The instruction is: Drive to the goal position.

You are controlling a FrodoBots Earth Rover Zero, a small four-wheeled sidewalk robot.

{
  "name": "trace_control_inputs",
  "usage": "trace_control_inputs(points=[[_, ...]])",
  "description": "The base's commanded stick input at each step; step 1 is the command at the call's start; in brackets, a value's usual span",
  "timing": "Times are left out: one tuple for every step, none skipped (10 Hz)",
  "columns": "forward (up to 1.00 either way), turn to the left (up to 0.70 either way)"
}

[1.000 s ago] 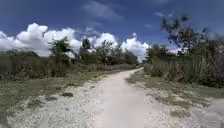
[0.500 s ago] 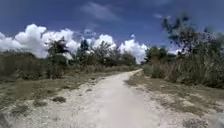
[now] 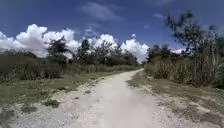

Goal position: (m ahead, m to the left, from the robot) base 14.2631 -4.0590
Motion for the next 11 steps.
trace_control_inputs(points=[[0.50,0.00],[0.50,0.00],[0.50,0.00],[0.50,0.00],[0.49,0.00],[0.48,0.00],[0.48,0.00],[0.48,0.00],[0.48,0.00],[0.48,0.00],[0.48,0.00]])
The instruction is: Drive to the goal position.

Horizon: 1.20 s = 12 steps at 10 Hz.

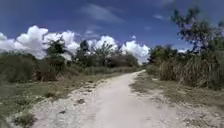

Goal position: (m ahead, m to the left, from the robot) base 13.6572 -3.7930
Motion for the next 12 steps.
trace_control_inputs(points=[[0.48,0.00],[0.48,0.00],[0.48,0.00],[0.48,0.00],[0.48,0.00],[0.48,0.00],[0.48,0.00],[0.48,0.00],[0.48,0.00],[0.48,0.00],[0.48,0.00],[0.48,0.00]])
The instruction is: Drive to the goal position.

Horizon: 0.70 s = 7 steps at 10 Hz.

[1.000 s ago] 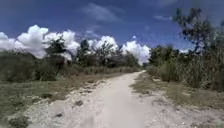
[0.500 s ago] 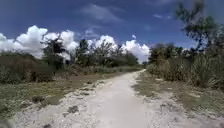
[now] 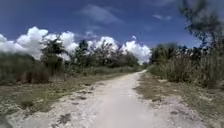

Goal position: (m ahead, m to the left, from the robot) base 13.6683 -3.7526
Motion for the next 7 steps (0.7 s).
trace_control_inputs(points=[[0.48,0.00],[0.48,0.00],[0.48,0.00],[0.48,0.00],[0.48,0.00],[0.48,0.00],[0.48,0.00]])
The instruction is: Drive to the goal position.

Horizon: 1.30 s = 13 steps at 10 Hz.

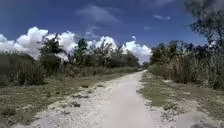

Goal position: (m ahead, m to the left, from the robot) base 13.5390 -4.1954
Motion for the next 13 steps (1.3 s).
trace_control_inputs(points=[[0.48,0.00],[0.48,0.00],[0.48,0.00],[0.48,0.00],[0.48,0.00],[0.48,0.00],[0.48,0.00],[0.48,0.00],[0.48,0.00],[0.48,0.00],[0.48,0.00],[0.48,0.00],[0.48,0.00]])
